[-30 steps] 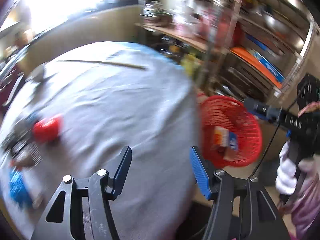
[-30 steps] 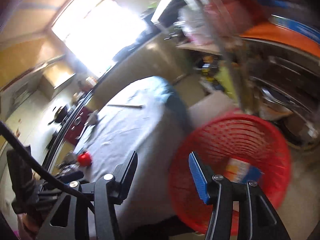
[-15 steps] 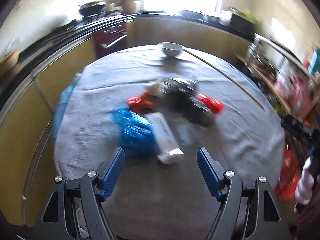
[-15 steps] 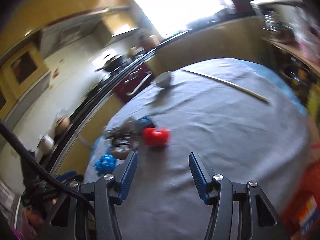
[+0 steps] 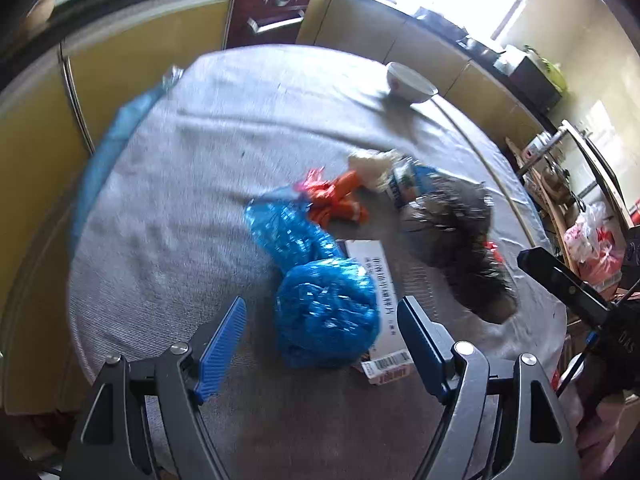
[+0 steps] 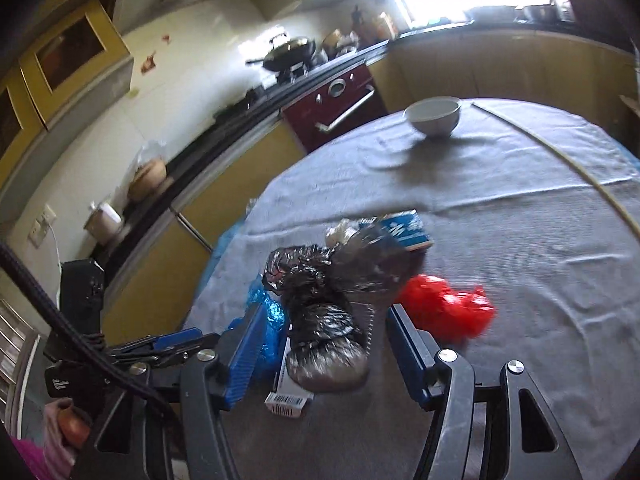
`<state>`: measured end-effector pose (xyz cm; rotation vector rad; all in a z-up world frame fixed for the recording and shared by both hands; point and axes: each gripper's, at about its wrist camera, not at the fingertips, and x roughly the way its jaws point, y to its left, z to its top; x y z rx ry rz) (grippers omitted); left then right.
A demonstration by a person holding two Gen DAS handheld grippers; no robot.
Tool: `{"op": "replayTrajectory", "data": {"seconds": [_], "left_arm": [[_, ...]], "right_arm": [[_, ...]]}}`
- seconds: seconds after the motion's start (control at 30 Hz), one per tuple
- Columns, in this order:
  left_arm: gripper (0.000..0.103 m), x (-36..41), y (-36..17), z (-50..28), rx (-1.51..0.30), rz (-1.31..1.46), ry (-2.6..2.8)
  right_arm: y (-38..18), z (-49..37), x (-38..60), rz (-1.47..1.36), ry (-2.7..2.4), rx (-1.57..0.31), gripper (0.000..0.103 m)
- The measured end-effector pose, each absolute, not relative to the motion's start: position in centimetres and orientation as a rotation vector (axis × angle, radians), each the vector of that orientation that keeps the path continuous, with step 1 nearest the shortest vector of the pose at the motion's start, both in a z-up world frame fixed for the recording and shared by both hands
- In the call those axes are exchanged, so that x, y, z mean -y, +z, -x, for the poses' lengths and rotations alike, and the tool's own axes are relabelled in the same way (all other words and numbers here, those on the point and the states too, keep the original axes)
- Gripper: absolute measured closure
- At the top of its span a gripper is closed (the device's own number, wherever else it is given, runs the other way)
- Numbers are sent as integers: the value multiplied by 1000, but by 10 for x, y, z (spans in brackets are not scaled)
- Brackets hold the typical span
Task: Collect trash
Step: 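Grasp the blue plastic bags with the left tool while the right grasps the black bags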
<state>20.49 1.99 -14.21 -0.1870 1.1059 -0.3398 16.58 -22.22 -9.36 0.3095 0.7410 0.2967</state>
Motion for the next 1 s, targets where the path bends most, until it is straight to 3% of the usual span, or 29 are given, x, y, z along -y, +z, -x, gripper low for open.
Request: {"op": "replayTrajectory", "data": {"seconds": [0.4, 0.5, 0.53, 0.6, 1.0], "left_arm": [[25, -21, -162, -229, -1154, 235, -366], [30, -17, -166, -232, -1159, 216, -385], [39, -16, -167, -232, -1161, 208, -391], [43, -14, -167, -231, -1161, 200, -396], [46, -11, -120, -181, -1031, 127, -416]], "right_arm": [[-122, -210, 198, -234, 277, -844, 39], [-128, -210, 196, -243, 297, -854, 58], [-128, -209, 197, -246, 297, -849, 59], [-126, -203, 199, -244, 280, -823, 61], [-94, -126, 233, -350, 261, -682, 62]]}}
